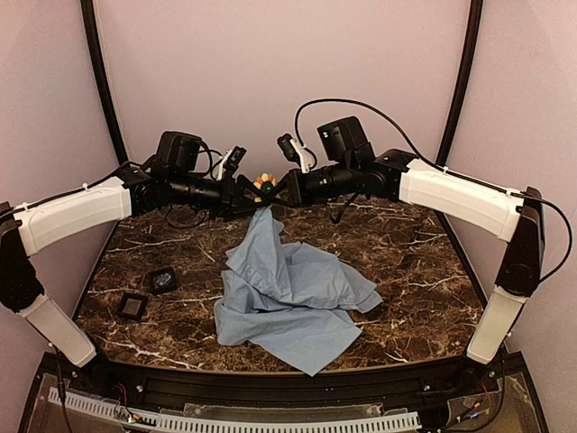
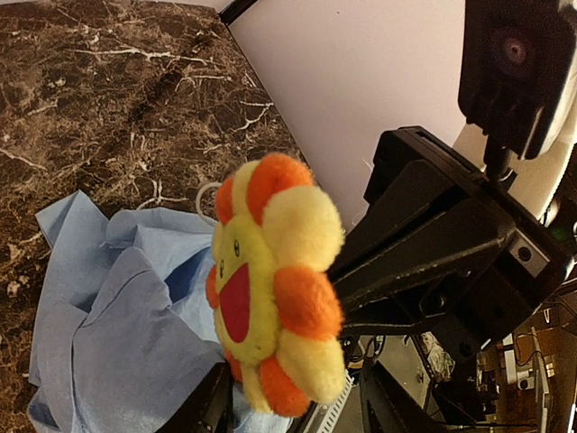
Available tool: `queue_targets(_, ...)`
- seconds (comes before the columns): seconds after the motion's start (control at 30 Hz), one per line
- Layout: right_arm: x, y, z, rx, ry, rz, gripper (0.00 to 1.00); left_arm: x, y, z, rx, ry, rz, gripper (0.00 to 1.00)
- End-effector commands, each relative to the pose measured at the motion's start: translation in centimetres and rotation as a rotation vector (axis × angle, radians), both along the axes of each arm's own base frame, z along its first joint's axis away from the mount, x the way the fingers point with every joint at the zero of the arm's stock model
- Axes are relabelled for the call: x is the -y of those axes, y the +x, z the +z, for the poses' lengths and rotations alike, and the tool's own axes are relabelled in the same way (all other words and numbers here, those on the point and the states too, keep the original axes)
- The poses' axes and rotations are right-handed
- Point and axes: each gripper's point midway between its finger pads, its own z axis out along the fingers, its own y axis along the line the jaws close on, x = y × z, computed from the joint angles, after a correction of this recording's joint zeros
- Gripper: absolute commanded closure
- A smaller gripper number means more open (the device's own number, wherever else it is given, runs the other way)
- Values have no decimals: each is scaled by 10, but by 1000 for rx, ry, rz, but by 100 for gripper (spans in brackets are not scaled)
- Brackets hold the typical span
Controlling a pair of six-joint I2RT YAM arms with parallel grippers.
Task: Remove the brooch from the garment
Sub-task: Pass from the left arm to the right, then pass from the right arm to the left
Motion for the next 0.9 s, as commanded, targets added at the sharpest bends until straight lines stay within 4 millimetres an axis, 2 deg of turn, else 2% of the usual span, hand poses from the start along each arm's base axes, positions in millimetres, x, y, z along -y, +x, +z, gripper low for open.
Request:
queue_targets(0.0,-2,-9,23,-12,80,72,100,1,-2,2,50,26,-17,54)
queue_targets(0.1,-3,-11,20,-27,75,96,100,-1,1,3,78,41,-2,55)
queue_targets(0.2,-3,-14,17,-38,70,109,100,-2,4,4,96,53,10,61)
queue_targets(0.33,-4,-18,15,-54,70,132,100,-4,5,4,114,68,15,62)
queue_targets(0.57,-4,-20,8,-73,48,144,100,-3,1,6,138,79,-25,85)
queue_targets(0.6,-4,-19,7,-73,41,148,100,-2,0,7,140,77,-31,85)
queue_targets(0.67,-5,-20,5,-74,28,155,100,-2,0,7,142,75,-35,78)
queue_targets(0.73,-5,-20,7,-70,27,165,100,-2,-1,8,143,69,-36,75)
queue_targets(0.87,-7,-20,4,-77,18,176,100,1,-2,9,137,46,-50,73)
